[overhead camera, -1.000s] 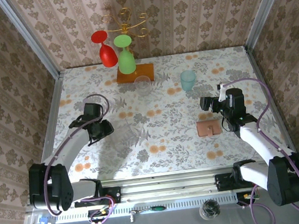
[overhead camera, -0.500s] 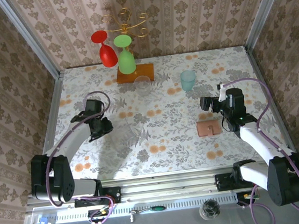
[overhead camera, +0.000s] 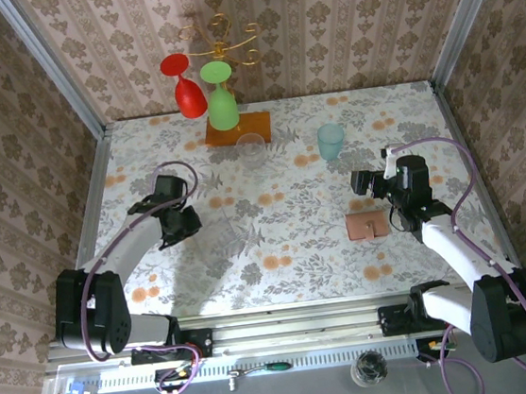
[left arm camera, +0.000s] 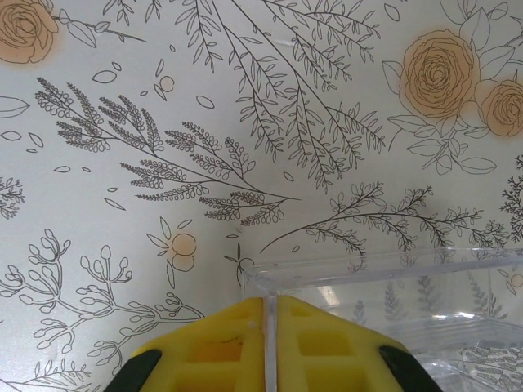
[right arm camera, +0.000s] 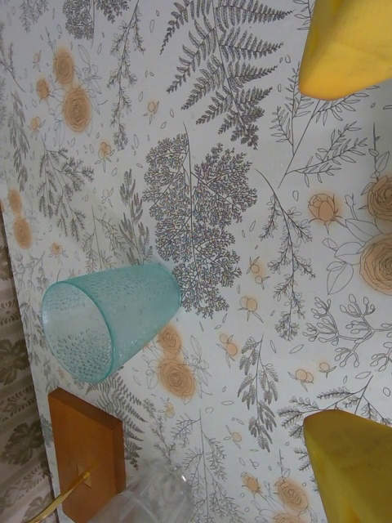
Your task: Take the credit cards out of the card holder
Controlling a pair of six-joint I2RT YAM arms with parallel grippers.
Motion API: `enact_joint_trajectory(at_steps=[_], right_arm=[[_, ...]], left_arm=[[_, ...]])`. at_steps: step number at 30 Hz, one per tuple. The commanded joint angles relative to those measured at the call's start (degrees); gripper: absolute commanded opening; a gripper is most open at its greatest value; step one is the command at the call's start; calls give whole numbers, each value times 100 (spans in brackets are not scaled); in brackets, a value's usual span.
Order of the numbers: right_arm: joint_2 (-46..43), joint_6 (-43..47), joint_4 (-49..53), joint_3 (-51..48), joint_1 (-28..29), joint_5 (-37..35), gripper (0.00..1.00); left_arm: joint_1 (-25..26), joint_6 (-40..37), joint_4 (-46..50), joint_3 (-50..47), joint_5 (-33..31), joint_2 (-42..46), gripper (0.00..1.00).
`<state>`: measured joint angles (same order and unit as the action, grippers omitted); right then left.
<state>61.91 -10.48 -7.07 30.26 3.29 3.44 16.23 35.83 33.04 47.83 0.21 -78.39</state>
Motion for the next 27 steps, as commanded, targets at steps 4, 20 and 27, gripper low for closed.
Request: enact_joint_trajectory(at_steps=[4,20,27], right_arm=[[-28,10,-22,-31,58,18,98],[-65,37,-31,-47,119,-54,98],[-99,47,-58,-73,156,-87,98]], left_arm=[[120,6,246,375,-45,-133,6],[952,-282,718,2926,-36,-2094,2],[1541,-279,1139,4599,-19,-3382,2]])
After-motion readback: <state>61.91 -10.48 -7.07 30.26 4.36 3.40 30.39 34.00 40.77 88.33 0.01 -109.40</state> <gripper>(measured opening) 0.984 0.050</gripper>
